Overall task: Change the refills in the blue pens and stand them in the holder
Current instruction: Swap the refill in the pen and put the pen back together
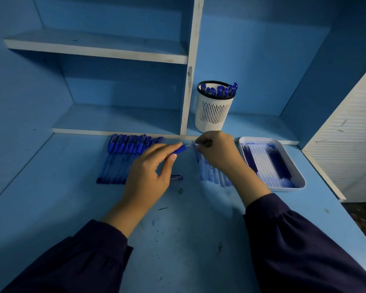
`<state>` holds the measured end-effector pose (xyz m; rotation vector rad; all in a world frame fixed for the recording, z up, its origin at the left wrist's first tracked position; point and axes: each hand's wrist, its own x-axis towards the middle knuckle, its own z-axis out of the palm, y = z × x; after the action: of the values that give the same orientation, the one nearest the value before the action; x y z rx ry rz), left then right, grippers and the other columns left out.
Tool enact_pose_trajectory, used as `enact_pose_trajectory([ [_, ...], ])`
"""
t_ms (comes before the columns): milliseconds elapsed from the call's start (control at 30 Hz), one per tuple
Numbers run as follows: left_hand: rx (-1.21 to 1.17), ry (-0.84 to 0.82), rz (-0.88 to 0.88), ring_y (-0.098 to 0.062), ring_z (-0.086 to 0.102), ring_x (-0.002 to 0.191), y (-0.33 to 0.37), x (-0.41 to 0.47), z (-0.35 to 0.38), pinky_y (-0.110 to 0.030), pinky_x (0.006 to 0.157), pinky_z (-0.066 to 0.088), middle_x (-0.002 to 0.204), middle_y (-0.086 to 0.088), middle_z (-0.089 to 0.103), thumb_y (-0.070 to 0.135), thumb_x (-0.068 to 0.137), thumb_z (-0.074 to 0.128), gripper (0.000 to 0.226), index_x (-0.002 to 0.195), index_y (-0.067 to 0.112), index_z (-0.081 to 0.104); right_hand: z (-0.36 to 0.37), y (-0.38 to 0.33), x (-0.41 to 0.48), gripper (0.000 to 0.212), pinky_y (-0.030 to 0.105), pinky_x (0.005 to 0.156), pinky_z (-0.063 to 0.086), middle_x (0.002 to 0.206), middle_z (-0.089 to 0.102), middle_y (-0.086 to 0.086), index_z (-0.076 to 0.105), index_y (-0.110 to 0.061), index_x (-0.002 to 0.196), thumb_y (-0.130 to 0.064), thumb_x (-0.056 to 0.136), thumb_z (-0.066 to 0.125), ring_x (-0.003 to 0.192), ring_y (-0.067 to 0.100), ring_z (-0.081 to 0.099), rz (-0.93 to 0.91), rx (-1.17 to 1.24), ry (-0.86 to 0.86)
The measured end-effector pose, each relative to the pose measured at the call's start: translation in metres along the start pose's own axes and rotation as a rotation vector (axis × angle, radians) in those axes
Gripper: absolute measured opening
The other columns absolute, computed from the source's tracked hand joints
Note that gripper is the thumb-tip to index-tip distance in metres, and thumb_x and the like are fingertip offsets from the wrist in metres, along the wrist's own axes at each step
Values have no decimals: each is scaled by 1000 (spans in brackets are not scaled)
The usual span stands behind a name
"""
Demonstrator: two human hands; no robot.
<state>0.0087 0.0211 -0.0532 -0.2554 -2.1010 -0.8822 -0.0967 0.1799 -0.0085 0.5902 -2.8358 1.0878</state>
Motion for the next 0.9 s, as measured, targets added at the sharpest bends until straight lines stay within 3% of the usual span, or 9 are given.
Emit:
enact_pose_trajectory([
  [233,-39,-71,47,-5,64,104,1,7,9,-21,92,51,115,4,69,9,96,61,27,122,9,68,-65,41,-24,16,1,65,38,84,69,-5,74,-17,96,-8,86,66,80,10,62,30,-66,79],
  [367,-69,-111,56,-4,64,104,-1,13,15,-22,92,52,115,4,69,11,97,59,27,122,10,68,-81,73,-35,19,17,65,37,85,71,-3,76,-19,88,-5,82,65,83,17,62,143,-178,74],
  [533,-81,-129,73,-1,62,106,0,16,20,-19,93,50,115,6,67,10,97,58,27,122,7,67,-84,90,-39,20,2,58,36,78,68,-8,75,-27,84,-8,80,70,77,8,59,249,-143,5],
  [800,-57,-163,85,0,61,99,1,11,18,-17,89,51,108,7,67,14,97,58,27,121,8,68,-88,97,-40,25,19,71,43,82,70,-8,71,-31,77,-7,78,67,80,11,64,303,-42,15],
  [900,-59,-169,84,5,59,99,-1,11,18,-17,89,50,108,8,66,18,98,55,29,122,8,68,-86,97,-40,16,12,64,41,81,70,-6,72,-27,79,-12,78,73,77,10,63,289,-66,6],
])
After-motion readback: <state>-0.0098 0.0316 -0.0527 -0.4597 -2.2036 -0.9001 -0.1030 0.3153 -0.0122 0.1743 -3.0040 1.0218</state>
